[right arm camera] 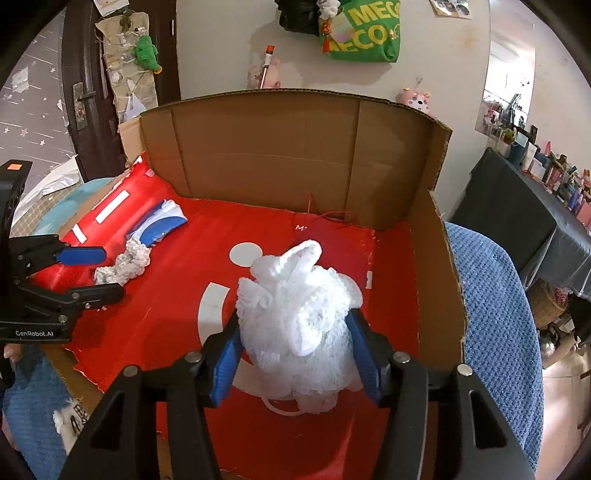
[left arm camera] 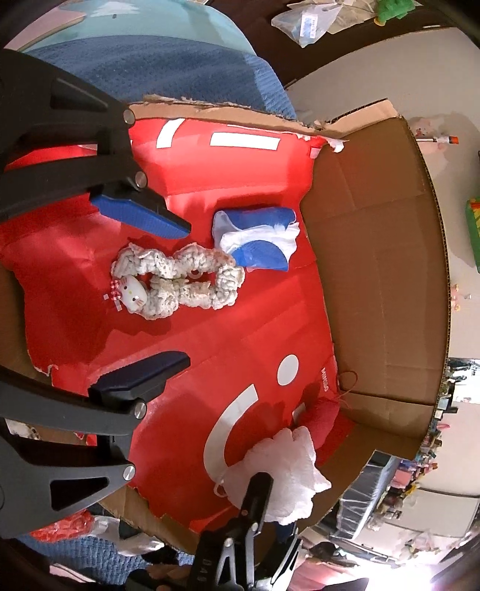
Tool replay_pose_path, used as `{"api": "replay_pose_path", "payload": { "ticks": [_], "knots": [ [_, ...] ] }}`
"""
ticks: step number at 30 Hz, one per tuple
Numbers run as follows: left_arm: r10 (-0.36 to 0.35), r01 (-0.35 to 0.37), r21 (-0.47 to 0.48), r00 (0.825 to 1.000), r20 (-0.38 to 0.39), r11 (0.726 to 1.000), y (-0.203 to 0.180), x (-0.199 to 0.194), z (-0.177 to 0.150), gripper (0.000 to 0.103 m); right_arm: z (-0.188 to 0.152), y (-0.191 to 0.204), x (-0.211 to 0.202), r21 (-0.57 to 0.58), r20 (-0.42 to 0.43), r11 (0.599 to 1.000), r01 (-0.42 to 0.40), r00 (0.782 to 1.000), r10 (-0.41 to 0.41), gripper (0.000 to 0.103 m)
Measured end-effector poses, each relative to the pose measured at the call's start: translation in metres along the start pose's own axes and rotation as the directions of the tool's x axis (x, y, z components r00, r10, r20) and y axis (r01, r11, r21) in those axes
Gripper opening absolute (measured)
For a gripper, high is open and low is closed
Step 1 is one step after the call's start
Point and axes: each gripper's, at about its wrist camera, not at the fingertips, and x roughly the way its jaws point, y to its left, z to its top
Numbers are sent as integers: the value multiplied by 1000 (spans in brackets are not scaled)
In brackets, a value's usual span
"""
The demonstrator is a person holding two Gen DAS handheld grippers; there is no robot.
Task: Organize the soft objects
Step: 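Open the left tool beside the packet while the right tool releases the puff, then lift both tools out of the box toward the remaining items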
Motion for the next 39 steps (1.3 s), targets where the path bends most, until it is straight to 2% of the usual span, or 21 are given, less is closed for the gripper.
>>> {"api": "replay_pose_path", "payload": {
  "ticks": [5, 11, 15, 25, 27, 34, 39],
  "knots": [
    [-5, 5, -2, 1000, 19, 1000, 0, -6, 0, 69, -1, 5, -2, -10, 1, 1000, -7, 1000, 7, 68],
    [-6, 6, 0, 999, 34, 1000, -3, -13, -2, 70, -3, 8, -5, -14, 5, 1000, -6, 1000, 6, 71],
    [-5, 5, 1, 999, 47, 1000, -4, -17, -3, 75, -2, 7, -7, -7, 13, 1000, -6, 1000, 6, 75],
    [-7, 8, -15, 997, 73, 1000, -4, -25, -4, 76, -3, 9, -13, -11, 24, 1000, -15, 1000, 15, 81],
    [-9, 11, -20, 997, 80, 1000, -4, -28, -5, 79, -2, 10, -17, -9, 33, 1000, -16, 999, 16, 81],
    [-22, 28, -45, 989, 146, 999, -5, -53, -10, 82, 0, 7, -40, 14, 87, 1000, -17, 996, 16, 88],
    [-26, 40, -55, 973, 227, 998, -9, -84, -19, 92, 0, 5, -73, 35, 158, 999, -25, 987, 19, 92]
  ]
}}
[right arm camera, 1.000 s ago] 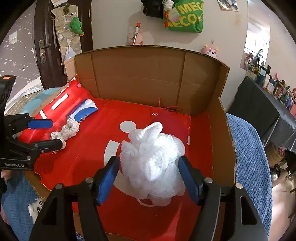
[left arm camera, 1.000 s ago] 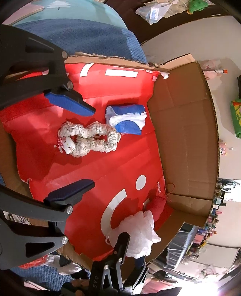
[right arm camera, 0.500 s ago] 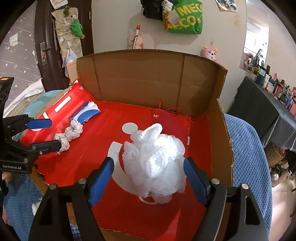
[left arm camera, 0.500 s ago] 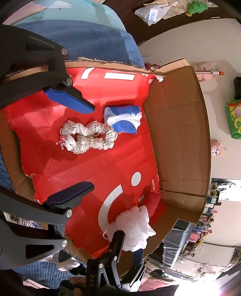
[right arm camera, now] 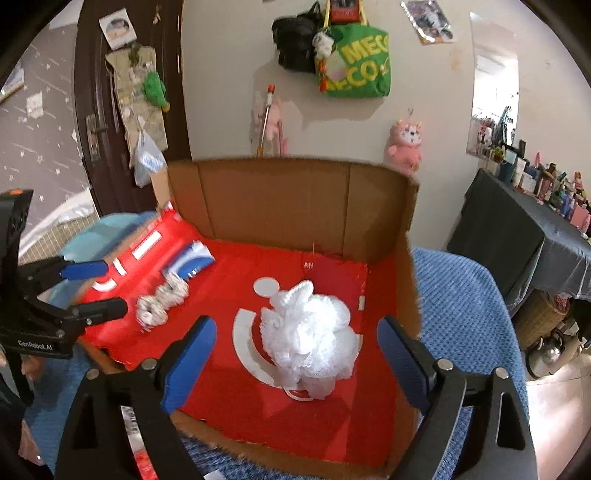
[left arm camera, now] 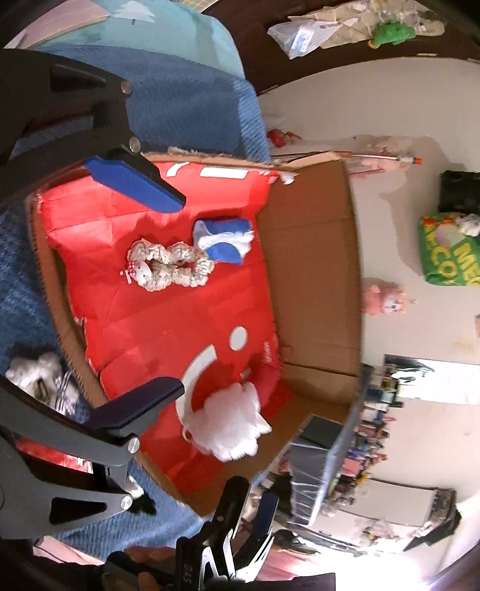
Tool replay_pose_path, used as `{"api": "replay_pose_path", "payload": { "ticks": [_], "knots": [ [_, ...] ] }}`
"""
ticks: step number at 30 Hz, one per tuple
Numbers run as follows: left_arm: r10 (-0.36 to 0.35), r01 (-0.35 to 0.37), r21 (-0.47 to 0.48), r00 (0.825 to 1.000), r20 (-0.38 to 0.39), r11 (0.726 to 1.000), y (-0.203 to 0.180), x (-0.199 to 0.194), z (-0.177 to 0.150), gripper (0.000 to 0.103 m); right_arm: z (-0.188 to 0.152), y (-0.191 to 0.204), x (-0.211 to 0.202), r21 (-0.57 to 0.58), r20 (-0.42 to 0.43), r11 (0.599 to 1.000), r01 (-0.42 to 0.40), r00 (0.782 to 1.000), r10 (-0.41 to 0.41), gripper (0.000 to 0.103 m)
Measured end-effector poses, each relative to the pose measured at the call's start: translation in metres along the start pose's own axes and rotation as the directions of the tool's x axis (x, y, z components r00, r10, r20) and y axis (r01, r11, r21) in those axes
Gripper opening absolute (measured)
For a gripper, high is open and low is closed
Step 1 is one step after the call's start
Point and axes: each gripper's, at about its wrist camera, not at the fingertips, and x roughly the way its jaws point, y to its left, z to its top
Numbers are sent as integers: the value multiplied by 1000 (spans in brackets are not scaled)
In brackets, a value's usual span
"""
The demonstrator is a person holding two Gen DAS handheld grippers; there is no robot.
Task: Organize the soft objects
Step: 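Lift both tools out of the box toward the remaining items, then move the left tool to the fluffy bunny scrunchie while the right tool approaches the black scrunchie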
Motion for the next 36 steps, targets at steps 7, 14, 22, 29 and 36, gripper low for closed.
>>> {"api": "replay_pose_path", "payload": {
  "ticks": [7, 14, 22, 29, 36],
  "knots": [
    [12, -12, -2, 992, 126, 1000, -15, -53, -11, 98, -3, 4, -58, 21, 117, 1000, 9, 993, -12, 101],
    [33, -31, -12, 974, 226, 999, -33, -98, -36, 102, -26, 14, -112, 41, 206, 999, 16, 978, -24, 103],
    [69, -67, -16, 953, 294, 998, -54, -124, -75, 103, -68, 31, -142, 64, 254, 998, 22, 966, -38, 103],
    [88, -81, -36, 951, 295, 996, -63, -126, -108, 103, -105, 41, -148, 93, 250, 995, 46, 966, -68, 103],
    [93, -83, -47, 959, 266, 995, -66, -118, -130, 103, -139, 47, -139, 110, 222, 990, 89, 968, -112, 103]
  ]
}}
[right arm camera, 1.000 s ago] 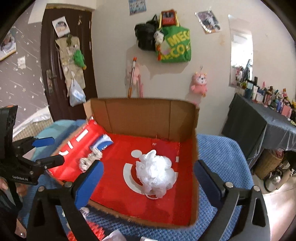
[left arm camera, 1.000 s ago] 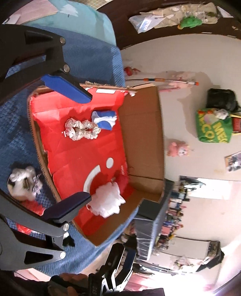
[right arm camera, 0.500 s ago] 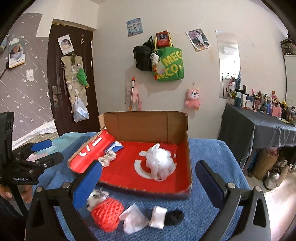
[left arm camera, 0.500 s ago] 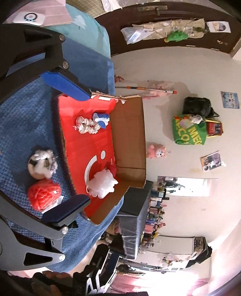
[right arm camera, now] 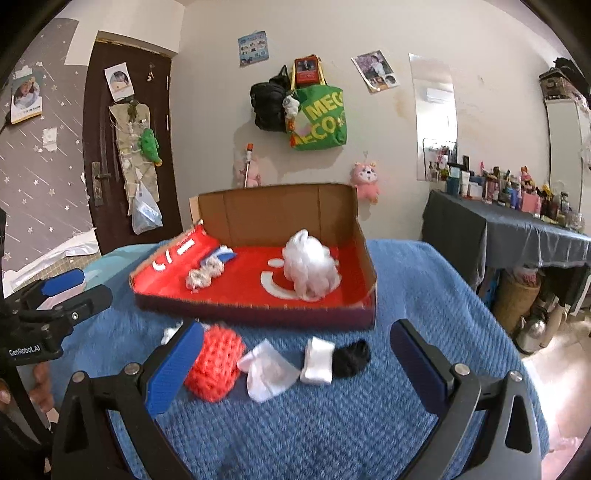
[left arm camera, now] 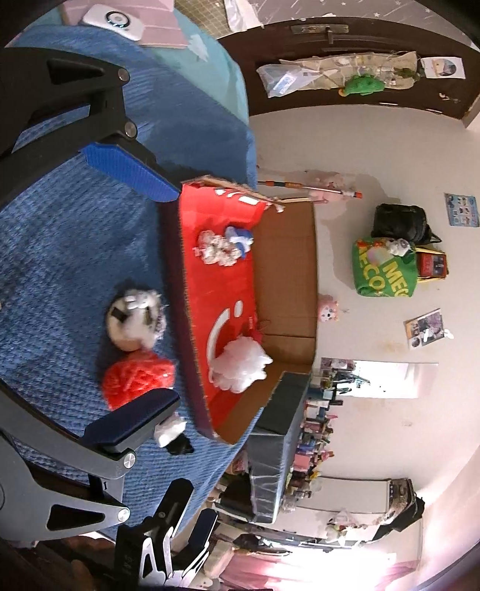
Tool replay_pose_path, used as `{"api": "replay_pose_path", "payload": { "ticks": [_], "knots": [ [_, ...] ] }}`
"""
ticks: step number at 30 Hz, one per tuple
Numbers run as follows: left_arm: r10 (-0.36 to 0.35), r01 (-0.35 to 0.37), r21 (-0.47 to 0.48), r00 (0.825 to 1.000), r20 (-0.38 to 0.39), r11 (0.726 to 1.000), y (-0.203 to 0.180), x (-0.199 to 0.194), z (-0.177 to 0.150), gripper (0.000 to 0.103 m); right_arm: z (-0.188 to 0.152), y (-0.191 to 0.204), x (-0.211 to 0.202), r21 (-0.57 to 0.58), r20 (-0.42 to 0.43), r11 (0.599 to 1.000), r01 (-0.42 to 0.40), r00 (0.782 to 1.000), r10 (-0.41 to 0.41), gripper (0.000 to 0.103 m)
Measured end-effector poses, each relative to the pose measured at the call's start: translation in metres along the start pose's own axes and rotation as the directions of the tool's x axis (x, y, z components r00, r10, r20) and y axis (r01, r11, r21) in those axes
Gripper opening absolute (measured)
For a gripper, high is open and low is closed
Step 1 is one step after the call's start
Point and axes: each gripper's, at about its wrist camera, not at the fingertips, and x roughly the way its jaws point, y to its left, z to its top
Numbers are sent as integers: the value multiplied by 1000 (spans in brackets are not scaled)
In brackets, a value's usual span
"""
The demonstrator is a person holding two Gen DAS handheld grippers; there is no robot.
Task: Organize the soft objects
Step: 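Move the left tool to the fluffy bunny scrunchie while the right tool approaches the black scrunchie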
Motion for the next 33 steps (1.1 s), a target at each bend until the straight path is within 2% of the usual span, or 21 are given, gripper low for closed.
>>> {"api": "replay_pose_path", "payload": {
  "ticks": [11, 18, 33],
  "knots": [
    [15, -16, -14, 997, -79, 1000, 0, 14, -32, 103, -39, -6, 13, 51, -76, 999, 15, 997, -11, 103],
    [17, -20, -26, 994, -110, 999, 3, 21, -39, 103, -52, -12, 23, 80, -124, 996, 26, 992, -16, 103],
    [25, -32, -34, 982, -188, 999, 13, 47, -30, 103, -45, -25, 35, 86, -147, 995, 57, 988, -44, 103]
  ]
}}
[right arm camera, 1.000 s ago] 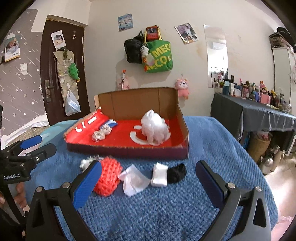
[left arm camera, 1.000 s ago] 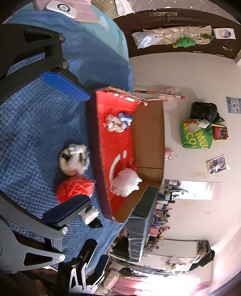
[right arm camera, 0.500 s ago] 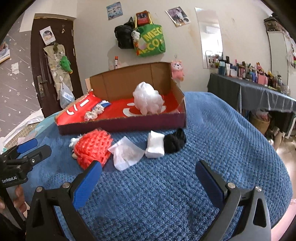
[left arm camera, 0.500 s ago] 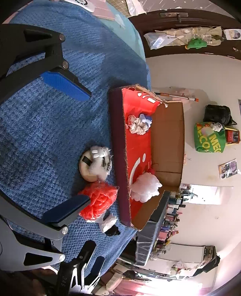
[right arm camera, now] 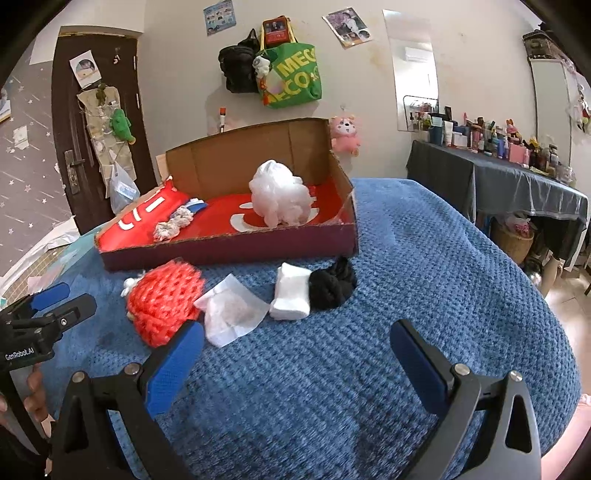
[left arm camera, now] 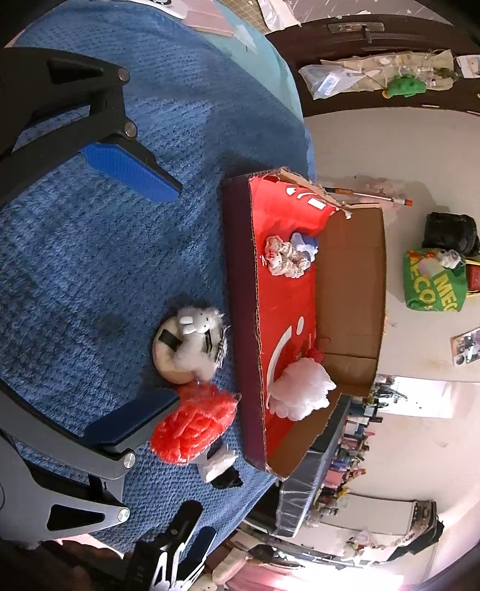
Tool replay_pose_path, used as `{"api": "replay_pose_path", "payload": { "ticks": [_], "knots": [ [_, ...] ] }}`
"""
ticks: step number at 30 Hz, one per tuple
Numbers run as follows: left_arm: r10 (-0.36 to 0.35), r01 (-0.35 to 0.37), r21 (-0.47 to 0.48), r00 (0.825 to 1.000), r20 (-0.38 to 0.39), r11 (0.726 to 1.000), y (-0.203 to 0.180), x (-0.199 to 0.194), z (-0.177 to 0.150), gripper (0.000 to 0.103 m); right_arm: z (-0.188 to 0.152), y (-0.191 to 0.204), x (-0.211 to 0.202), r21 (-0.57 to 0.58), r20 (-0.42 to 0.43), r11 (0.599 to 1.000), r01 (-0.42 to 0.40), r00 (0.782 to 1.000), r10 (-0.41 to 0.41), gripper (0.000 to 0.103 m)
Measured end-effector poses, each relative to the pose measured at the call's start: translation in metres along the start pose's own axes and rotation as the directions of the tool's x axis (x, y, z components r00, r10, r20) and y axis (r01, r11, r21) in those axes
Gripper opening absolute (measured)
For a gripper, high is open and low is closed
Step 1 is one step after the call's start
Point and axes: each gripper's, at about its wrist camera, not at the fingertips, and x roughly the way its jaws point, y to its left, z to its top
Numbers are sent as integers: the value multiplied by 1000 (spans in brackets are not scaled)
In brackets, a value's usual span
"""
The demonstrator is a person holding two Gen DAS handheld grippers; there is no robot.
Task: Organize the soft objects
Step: 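Move the left tool to the fluffy bunny scrunchie while the right tool approaches the black scrunchie, then grasp the fluffy bunny scrunchie with the left tool while the right tool grasps the black scrunchie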
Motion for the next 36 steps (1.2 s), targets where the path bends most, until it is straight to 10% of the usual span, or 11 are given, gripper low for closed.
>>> {"api": "replay_pose_path", "payload": {
  "ticks": [18, 36],
  "knots": [
    [-89, 97, 46, 984, -154, 994, -4, 53, 32, 103, 32, -25, 43, 32, -118, 999, 33, 993, -29, 102],
    [-144, 163, 71, 964, -223, 984, -10, 73, 37, 86, 35, -50, 65, 123, -202, 990, -63, 975, 87, 63]
  ]
}}
